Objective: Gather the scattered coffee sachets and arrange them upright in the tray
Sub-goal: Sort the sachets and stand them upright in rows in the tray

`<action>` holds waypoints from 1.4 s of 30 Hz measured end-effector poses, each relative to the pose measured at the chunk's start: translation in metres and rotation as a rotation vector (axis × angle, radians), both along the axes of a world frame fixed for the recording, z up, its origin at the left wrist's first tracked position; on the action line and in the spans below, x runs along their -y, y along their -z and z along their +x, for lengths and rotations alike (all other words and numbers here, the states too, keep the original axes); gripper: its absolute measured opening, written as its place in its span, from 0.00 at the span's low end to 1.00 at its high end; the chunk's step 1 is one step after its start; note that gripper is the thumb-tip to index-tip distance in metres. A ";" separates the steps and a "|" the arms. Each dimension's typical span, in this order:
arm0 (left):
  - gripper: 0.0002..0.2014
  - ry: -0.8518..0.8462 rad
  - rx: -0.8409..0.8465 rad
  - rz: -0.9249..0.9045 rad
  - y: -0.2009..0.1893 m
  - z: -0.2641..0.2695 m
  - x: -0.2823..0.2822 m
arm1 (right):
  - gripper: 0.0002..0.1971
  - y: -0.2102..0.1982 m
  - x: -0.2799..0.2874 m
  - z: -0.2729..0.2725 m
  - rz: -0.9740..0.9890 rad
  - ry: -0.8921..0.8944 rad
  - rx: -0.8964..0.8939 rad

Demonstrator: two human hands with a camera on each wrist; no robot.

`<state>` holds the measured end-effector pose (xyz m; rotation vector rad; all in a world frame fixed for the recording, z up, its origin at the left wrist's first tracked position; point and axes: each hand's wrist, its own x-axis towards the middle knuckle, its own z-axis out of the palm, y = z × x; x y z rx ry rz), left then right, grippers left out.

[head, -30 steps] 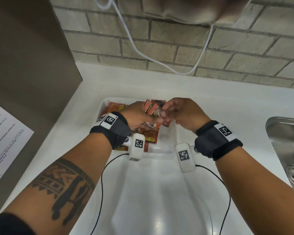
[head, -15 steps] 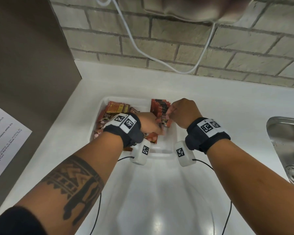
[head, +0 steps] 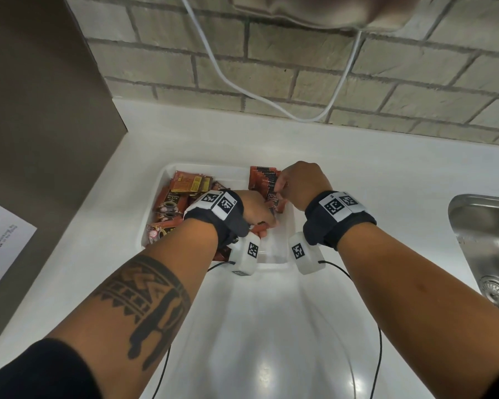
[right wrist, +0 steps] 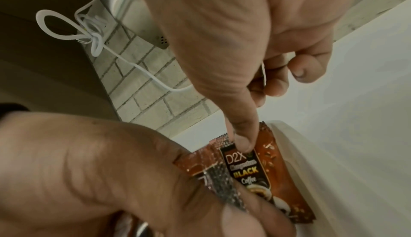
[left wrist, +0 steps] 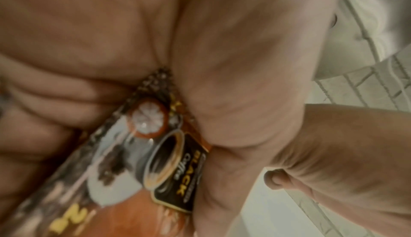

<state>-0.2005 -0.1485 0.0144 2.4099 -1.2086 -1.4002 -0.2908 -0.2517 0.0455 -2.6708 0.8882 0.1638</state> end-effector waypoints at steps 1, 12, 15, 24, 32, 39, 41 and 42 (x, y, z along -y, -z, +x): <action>0.16 -0.007 0.002 -0.003 -0.001 0.000 0.000 | 0.08 0.001 0.000 0.001 0.011 0.011 0.010; 0.13 -0.078 -0.076 -0.043 -0.007 -0.001 -0.005 | 0.15 0.006 0.004 0.001 0.097 0.054 0.051; 0.17 -0.080 -0.098 -0.037 -0.006 0.000 -0.007 | 0.15 0.006 0.004 -0.001 0.102 0.055 0.057; 0.13 -0.156 -0.242 -0.034 -0.009 0.002 -0.015 | 0.09 -0.001 0.003 -0.009 0.141 0.074 0.116; 0.18 -0.307 -0.364 -0.180 -0.010 0.005 -0.025 | 0.06 -0.008 -0.004 -0.017 0.212 0.063 0.192; 0.09 -0.408 -0.407 -0.471 -0.011 0.006 -0.034 | 0.04 -0.014 -0.009 -0.015 0.402 0.071 0.256; 0.15 -0.458 -0.440 -0.527 -0.007 0.006 -0.035 | 0.06 -0.015 -0.009 -0.015 0.435 0.064 0.267; 0.17 -0.481 -0.448 -0.549 -0.006 0.006 -0.036 | 0.07 -0.016 -0.009 -0.015 0.438 0.063 0.260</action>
